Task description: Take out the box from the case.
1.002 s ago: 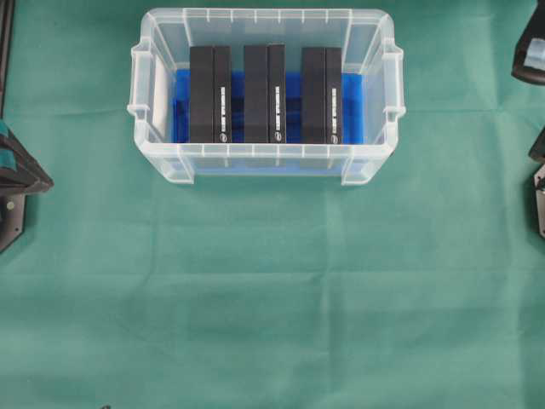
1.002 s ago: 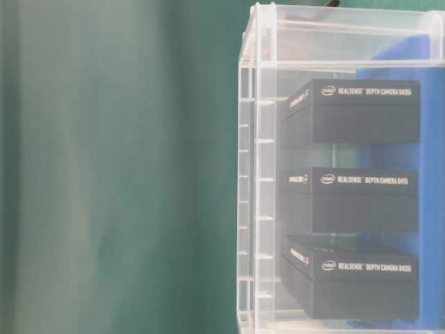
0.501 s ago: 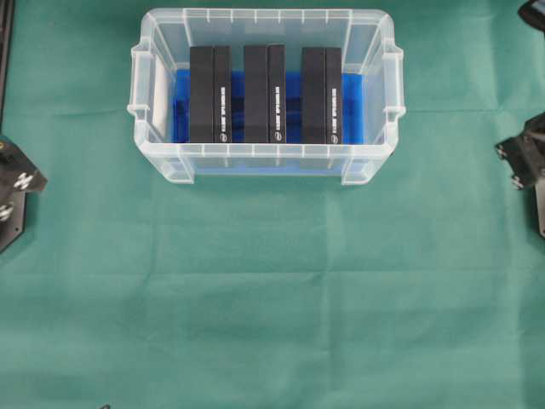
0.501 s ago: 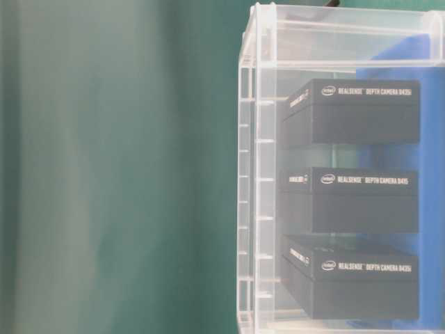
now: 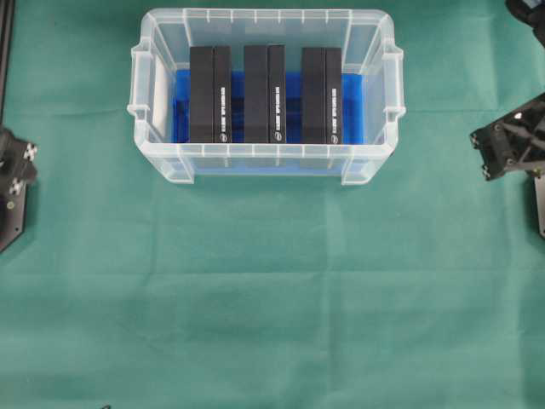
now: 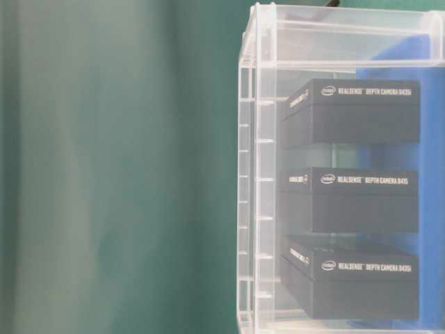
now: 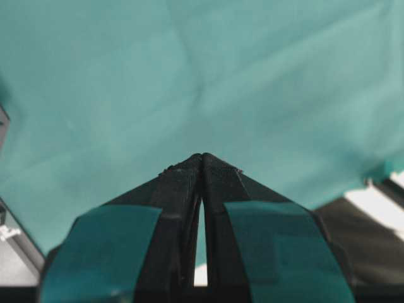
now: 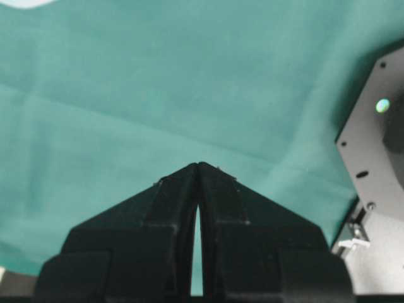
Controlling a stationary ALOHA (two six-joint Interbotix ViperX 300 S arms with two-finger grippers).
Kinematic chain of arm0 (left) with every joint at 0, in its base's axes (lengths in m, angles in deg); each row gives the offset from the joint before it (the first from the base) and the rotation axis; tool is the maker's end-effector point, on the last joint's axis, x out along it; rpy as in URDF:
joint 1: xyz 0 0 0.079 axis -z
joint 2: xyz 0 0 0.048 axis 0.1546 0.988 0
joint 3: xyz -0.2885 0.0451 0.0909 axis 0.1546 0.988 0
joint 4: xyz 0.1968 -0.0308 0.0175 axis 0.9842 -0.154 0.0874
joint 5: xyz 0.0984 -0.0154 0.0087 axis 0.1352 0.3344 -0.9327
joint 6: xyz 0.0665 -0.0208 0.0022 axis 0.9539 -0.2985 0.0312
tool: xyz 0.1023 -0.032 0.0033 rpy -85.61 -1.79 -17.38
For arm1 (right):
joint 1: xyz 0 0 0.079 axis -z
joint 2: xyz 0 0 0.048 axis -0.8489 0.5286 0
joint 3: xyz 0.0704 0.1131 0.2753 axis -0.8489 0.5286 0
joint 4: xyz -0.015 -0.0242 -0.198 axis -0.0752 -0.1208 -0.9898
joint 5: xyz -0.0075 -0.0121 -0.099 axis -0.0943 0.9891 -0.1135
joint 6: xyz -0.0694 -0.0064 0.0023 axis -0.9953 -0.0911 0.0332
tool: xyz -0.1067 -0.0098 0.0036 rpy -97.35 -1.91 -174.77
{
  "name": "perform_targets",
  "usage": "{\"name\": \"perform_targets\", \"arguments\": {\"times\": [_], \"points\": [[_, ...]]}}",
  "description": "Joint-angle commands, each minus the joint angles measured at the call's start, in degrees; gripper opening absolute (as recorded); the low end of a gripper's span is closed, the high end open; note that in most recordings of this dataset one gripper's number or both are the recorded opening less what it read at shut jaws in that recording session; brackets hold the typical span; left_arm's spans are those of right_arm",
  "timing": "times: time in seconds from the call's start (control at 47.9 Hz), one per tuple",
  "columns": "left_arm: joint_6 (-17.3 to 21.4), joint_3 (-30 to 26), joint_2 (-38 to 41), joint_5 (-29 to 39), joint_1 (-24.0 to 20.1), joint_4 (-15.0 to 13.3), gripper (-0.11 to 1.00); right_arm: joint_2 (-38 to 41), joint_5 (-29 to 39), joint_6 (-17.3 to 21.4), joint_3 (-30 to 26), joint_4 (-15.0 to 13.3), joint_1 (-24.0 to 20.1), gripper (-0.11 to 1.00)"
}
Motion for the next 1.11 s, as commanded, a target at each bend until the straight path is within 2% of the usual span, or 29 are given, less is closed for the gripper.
{"name": "perform_targets", "arguments": {"times": [0.0,0.125,0.334,0.438,0.543,0.689,0.856,0.939,1.086], "points": [[0.5,-1.4,-0.1,0.6,-2.9,0.6,0.01,0.0,0.0,-0.4,-1.5,-1.0,1.4,0.03],[3.9,-1.3,0.0,3.0,-8.5,0.6,0.02,0.3,-0.3,-3.3,-1.5,-1.4,5.3,0.03],[9.6,-1.4,0.2,3.3,-17.9,0.6,0.02,2.1,-0.8,-12.6,-1.6,-1.6,14.4,0.03],[11.6,-1.7,0.8,3.2,-21.4,0.5,0.02,2.5,-1.7,-15.8,-1.6,-1.8,18.6,0.03],[13.5,-2.1,1.5,3.2,-23.8,0.4,0.02,2.8,-3.3,-17.5,-1.6,-2.2,21.1,0.03],[15.4,-2.4,2.6,2.1,-25.6,0.4,0.04,3.3,-5.6,-19.7,-1.4,-2.3,22.5,0.03],[15.6,-1.9,3.0,0.4,-25.7,-0.3,0.09,4.0,-6.1,-19.8,-1.1,-2.3,22.6,0.03],[15.3,-1.9,2.9,0.4,-25.6,-0.5,0.16,4.0,-6.1,-19.8,-0.6,-2.3,22.6,0.03],[15.2,-1.8,2.8,0.4,-25.6,-1.1,0.39,4.0,-6.7,-19.5,0.3,-2.3,22.6,0.02]]}}
